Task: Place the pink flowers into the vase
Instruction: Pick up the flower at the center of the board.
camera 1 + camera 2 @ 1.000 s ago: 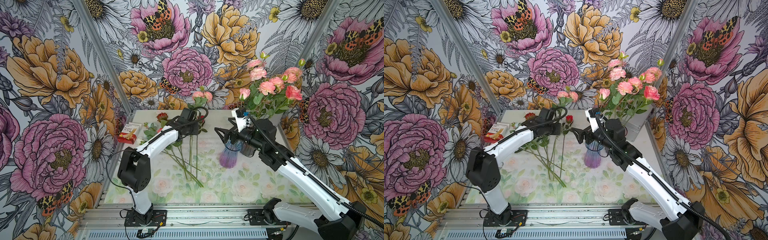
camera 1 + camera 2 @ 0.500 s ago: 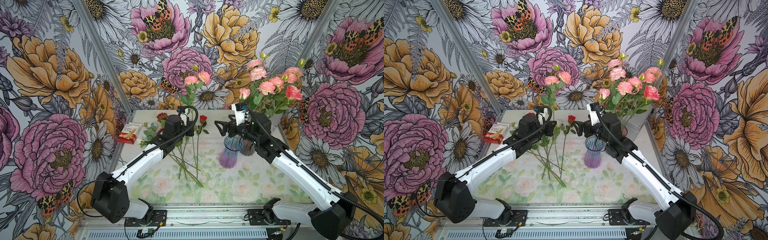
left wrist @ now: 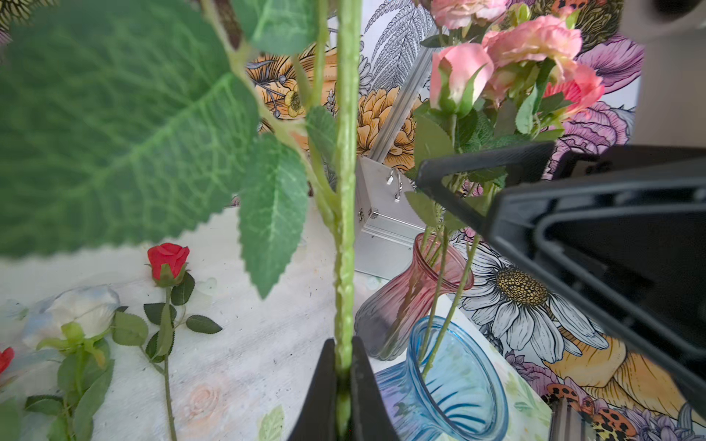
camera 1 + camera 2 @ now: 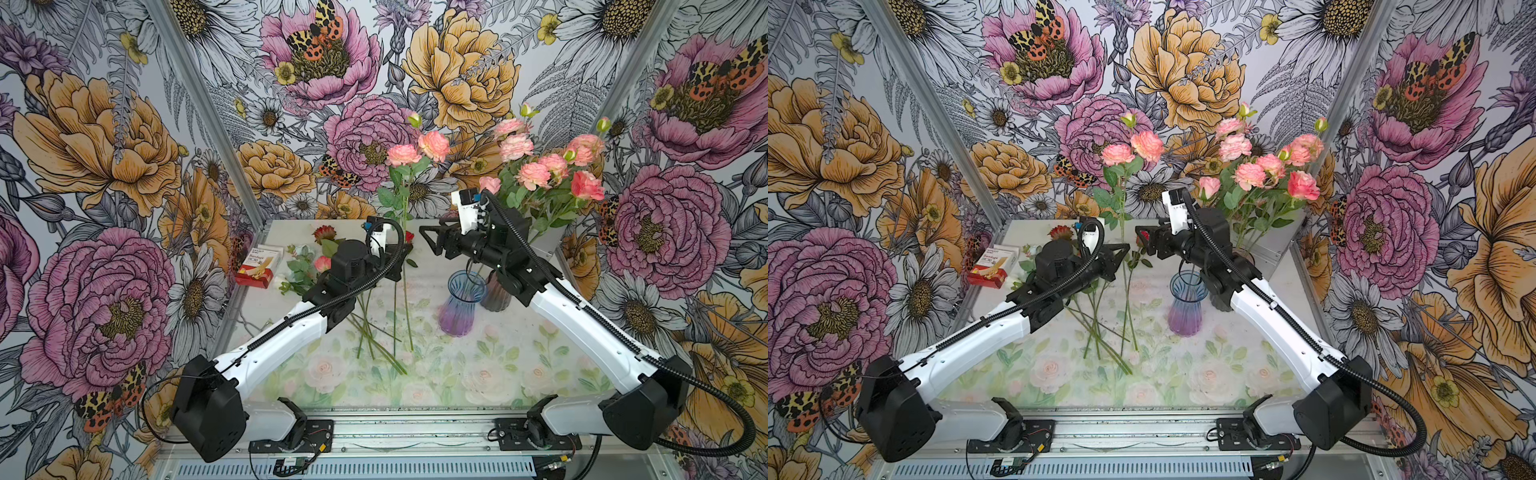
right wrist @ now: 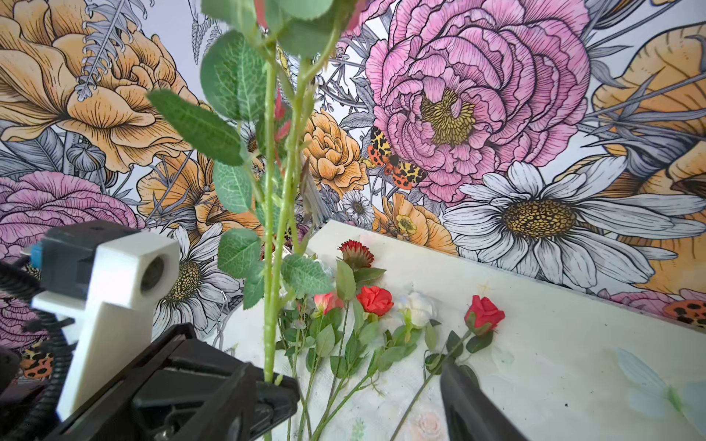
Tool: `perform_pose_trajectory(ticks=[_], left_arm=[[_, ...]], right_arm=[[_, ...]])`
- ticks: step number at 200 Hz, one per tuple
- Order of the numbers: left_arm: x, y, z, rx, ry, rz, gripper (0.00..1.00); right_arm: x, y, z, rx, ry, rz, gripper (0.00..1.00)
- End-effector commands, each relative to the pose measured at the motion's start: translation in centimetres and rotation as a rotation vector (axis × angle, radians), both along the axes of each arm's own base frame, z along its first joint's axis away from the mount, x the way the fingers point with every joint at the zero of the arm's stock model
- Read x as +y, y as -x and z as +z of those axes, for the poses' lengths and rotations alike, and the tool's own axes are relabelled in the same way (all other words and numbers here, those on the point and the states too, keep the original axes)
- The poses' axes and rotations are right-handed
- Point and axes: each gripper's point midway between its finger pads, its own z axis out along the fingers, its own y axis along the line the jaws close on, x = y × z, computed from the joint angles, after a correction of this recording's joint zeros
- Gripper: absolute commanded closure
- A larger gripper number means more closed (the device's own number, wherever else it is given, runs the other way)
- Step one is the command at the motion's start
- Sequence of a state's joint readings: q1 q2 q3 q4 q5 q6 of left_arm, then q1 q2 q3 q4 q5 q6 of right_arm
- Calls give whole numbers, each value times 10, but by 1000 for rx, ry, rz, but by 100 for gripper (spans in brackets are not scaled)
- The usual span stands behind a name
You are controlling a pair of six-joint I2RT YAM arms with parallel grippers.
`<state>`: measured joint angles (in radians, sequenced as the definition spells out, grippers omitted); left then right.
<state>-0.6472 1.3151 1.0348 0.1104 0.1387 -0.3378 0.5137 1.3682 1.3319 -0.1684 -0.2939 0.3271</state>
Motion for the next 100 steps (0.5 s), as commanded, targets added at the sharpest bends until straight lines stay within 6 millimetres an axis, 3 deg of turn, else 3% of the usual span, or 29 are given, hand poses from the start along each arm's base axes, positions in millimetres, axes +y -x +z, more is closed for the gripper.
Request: perform_pose_trajectory(ticks=[1,53,100], left_arm=[[-9,6,14,-33,38,-33,100],[-25,8,13,-35,32,-52,100],[-28,11,21,-56,40,-48,100]], right_arm=[[11,8,20,-24,-44,61,28],[18,12,23,-22,-52,97,33],[21,7,15,0,-48,92,37]])
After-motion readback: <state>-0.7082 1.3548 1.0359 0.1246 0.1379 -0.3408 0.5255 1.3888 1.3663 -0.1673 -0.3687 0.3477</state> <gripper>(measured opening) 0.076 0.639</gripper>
